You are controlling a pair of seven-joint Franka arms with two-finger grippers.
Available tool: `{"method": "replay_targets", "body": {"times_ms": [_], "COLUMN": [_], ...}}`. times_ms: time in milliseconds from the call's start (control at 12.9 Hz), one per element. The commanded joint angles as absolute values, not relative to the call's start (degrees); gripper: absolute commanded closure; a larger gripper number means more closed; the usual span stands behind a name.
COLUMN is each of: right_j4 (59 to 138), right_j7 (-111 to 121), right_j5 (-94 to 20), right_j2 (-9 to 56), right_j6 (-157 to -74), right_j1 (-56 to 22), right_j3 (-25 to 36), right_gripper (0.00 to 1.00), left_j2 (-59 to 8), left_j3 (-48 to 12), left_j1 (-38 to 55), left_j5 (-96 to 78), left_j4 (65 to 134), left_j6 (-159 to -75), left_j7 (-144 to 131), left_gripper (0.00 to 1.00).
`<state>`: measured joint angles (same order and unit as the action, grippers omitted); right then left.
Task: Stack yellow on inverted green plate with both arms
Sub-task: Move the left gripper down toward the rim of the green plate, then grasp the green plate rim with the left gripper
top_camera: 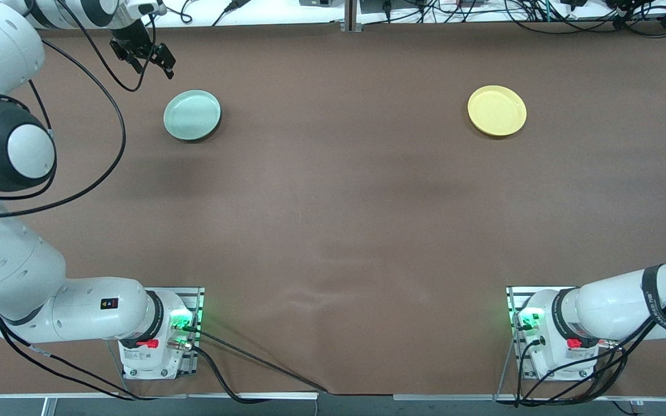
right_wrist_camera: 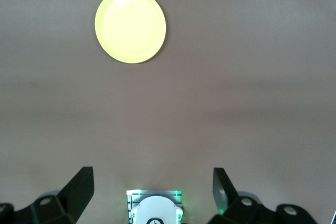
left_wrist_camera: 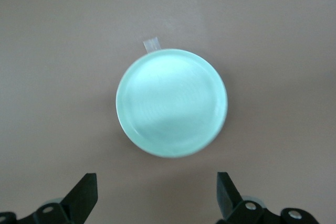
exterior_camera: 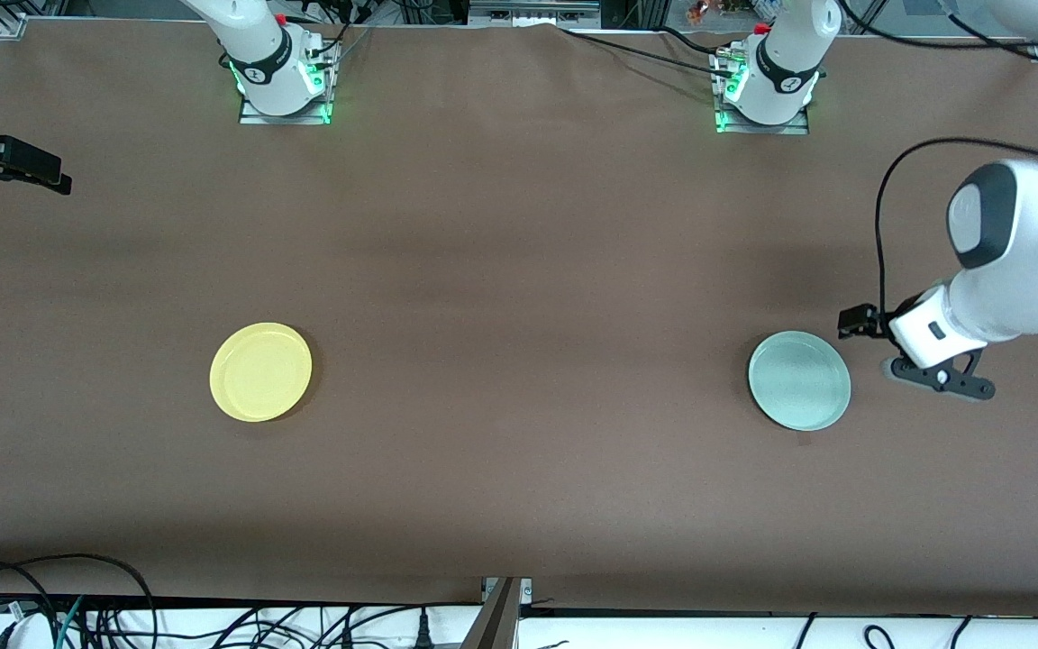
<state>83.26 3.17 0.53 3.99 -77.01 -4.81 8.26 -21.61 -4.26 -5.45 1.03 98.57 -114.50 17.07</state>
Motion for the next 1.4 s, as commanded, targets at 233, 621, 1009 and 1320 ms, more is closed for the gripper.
{"method": "replay_targets", "body": {"times_ms": [233,621,1009,1320], "right_j4": [83.67,83.67,83.67,83.67], "right_j7": [3.78,3.78,3.78,3.52], "right_j5": [0.53,0.35,0.35,0.26], "right_j2": [3.16,3.16,3.25,3.25], "right_j6": [-77.17,-77.17,-77.17,-77.25], "right_j1": [-4.92,-4.92,-4.92,-4.92], "right_j3": [8.26,8.26,8.26,8.35], "right_gripper": [0.00,0.00,0.00,0.00], "left_j2": [-32.51,-40.33,-41.13,-41.13], "left_j3": [-4.92,-4.75,-4.83,-4.75], "left_j1": [-9.67,-9.40,-9.49,-9.84], "left_j5": [1.15,1.93,1.85,1.85], "left_j4": [96.68,95.27,94.75,94.75], "left_j6": [-123.31,-132.26,-132.71,-132.63], "left_j7": [30.92,31.81,35.32,40.60], "left_gripper": [0.00,0.00,0.35,0.79]}}
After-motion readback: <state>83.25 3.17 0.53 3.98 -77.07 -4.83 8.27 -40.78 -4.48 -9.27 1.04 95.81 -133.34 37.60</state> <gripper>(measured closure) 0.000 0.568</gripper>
